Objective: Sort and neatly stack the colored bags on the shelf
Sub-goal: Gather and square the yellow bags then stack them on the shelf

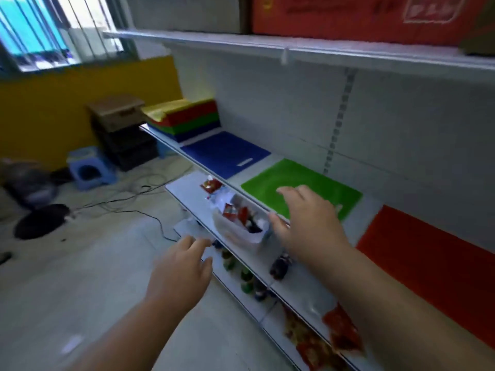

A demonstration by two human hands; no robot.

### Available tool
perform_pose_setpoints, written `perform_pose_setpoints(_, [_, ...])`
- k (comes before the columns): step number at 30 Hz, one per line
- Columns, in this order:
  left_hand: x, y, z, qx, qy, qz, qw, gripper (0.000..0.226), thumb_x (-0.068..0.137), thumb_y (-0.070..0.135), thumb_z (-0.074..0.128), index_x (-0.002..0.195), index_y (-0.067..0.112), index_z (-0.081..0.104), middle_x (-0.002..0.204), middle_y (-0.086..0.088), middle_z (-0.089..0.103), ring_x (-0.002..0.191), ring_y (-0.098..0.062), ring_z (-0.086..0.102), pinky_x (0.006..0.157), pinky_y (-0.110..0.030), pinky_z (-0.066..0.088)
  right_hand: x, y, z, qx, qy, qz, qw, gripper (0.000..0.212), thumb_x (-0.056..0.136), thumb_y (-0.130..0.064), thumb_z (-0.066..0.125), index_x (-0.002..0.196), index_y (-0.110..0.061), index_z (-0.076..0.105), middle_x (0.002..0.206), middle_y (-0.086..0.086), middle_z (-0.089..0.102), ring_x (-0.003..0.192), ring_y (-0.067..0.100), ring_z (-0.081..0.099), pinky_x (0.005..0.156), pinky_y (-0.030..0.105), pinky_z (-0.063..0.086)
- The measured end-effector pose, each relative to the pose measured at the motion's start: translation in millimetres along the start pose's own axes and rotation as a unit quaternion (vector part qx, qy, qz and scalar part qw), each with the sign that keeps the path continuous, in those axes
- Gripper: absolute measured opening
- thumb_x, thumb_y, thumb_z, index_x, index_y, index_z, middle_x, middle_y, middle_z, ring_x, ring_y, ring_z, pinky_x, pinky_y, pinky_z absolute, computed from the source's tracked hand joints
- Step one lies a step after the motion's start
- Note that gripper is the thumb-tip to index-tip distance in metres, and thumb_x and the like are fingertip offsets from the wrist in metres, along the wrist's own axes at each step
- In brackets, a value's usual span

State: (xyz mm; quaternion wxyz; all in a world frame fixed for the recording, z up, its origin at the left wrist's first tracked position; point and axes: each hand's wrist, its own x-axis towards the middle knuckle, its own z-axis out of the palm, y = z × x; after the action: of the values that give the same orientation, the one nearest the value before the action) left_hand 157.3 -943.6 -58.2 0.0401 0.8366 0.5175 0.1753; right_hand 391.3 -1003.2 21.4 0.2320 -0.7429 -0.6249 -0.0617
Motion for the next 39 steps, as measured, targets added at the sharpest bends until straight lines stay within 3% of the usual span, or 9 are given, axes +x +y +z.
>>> perform_pose_setpoints(9, [124.6,-149.5,6.3,0.006,0.013,-0.094,0.995,0.036,0.092,0.032,0.056,0.128,0.031,0.057,0.108,0.008,0.059,0.093,-0.018,0.062,0.077,-0.032,0.048,190.7,-99.8,108.5,0.017,-0.031,-0.083,0.996,0.051,0.093,-0.056,0.044,0.134,-0.025,0.045,0.121,0.0,0.052,0.108,0.023,0.051,0.087,0.042,0.042])
perform_pose_setpoints(18, [249.1,-302.0,-12.3,0.013,0.03,-0.122,0.992,0.038,0.093,0.036,0.054,0.13,0.031,0.054,0.116,0.009,0.057,0.097,-0.018,0.061,0.079,-0.034,0.05,363.1,-209.5,196.4,0.024,-0.032,-0.121,0.992,0.046,0.094,-0.054,0.045,0.13,-0.026,0.049,0.121,-0.002,0.054,0.108,0.021,0.05,0.087,0.04,0.041])
perform_pose_setpoints(25, [365.5,-437.1,-4.8,0.002,0.019,-0.034,0.999,0.039,0.094,0.036,0.052,0.132,0.031,0.051,0.12,0.01,0.056,0.094,-0.016,0.061,0.072,-0.031,0.05,454.4,-285.8,272.5,-0.024,0.0,-0.034,0.999,0.048,0.093,-0.054,0.046,0.13,-0.023,0.052,0.121,0.0,0.056,0.107,0.021,0.052,0.087,0.042,0.044])
perform_pose_setpoints(29, [433.5,-492.4,-10.6,-0.009,0.01,0.051,0.999,0.034,0.087,0.029,0.064,0.121,0.024,0.063,0.104,0.003,0.064,0.08,-0.021,0.065,0.065,-0.032,0.051,489.2,-310.9,290.9,-0.051,-0.004,0.046,0.998,0.046,0.093,-0.053,0.047,0.129,-0.024,0.051,0.119,-0.001,0.056,0.105,0.02,0.053,0.086,0.041,0.046])
perform_pose_setpoints(35, [527.5,-518.9,-1.4,-0.057,-0.04,0.098,0.993,0.038,0.097,0.036,0.047,0.135,0.032,0.049,0.126,0.008,0.054,0.102,-0.016,0.058,0.075,-0.028,0.043,533.0,-309.8,307.7,-0.099,-0.005,0.139,0.985,0.05,0.094,-0.051,0.048,0.134,-0.022,0.049,0.127,0.0,0.053,0.111,0.022,0.051,0.087,0.041,0.046])
perform_pose_setpoints(39, [586.9,-522.3,23.5,-0.08,-0.039,0.126,0.988,0.037,0.095,0.033,0.052,0.132,0.028,0.053,0.118,0.003,0.057,0.096,-0.018,0.059,0.072,-0.028,0.042,556.5,-293.7,332.1,-0.134,-0.026,0.174,0.975,0.052,0.096,-0.052,0.043,0.139,-0.022,0.044,0.135,-0.001,0.049,0.117,0.022,0.048,0.091,0.04,0.043])
